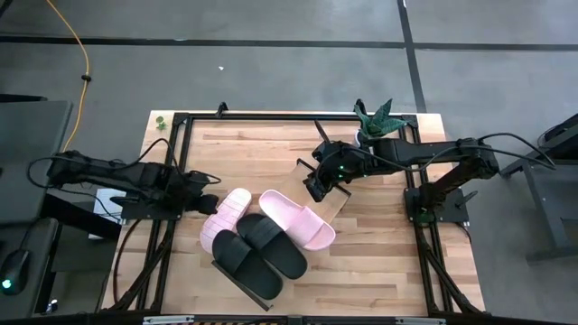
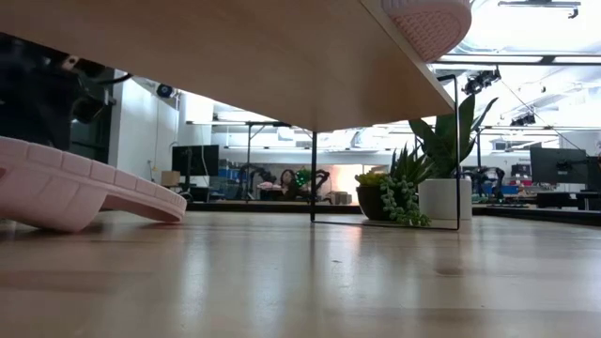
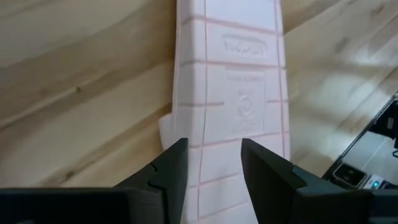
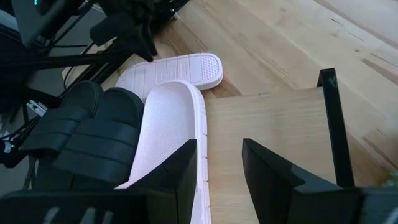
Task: Pick and place slides into the shelf
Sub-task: Put the pink slide on the shelf
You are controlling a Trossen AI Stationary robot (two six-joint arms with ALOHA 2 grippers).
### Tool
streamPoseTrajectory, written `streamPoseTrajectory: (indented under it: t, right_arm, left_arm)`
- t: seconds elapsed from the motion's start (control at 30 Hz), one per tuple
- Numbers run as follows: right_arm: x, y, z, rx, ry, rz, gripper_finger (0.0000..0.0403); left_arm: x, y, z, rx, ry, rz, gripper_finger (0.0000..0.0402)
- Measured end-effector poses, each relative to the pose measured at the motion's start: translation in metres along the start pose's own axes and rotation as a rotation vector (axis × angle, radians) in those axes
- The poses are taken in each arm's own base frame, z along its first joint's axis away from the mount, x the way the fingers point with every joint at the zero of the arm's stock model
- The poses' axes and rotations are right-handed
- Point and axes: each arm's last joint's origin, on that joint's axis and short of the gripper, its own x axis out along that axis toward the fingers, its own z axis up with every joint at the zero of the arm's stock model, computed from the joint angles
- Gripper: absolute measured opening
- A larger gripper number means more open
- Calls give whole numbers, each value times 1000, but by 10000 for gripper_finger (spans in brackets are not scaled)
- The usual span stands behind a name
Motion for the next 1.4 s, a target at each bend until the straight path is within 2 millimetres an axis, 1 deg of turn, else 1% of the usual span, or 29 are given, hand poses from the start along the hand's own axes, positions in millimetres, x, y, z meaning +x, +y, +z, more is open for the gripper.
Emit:
streamPoseTrajectory:
  t: [0.23, 0.43, 0.5, 0.6, 0.87, 0.97, 1.07, 1.23, 1.4]
  right_arm:
    - [0, 0, 0, 7, 2, 1, 119]
    - [0, 0, 0, 6, 2, 1, 119]
    - [0, 0, 0, 4, 2, 1, 119]
    - [0, 0, 0, 2, 2, 2, 119]
    - [0, 0, 0, 2, 2, 2, 119]
    - [0, 0, 0, -2, -1, -2, 119]
    - [0, 0, 0, -2, -5, -6, 119]
    - [0, 0, 0, -1, -5, -6, 119]
    - [0, 0, 0, 7, -4, -6, 119]
  left_arm:
    - [-1, 5, 8, 3, -4, 14, 138]
    - [-3, 8, 16, 46, 1, 7, 138]
    - [-4, 9, 18, 48, -3, 1, 144]
    - [-5, 11, 22, 48, -2, -15, 168]
    - [-8, 15, 32, 5, -26, -30, 281]
    - [-6, 16, 36, 8, -4, -34, 303]
    - [-2, 14, 42, 17, -3, -46, 308]
    - [7, 9, 53, 21, -14, -51, 291]
    - [19, 13, 58, 20, 41, 30, 277]
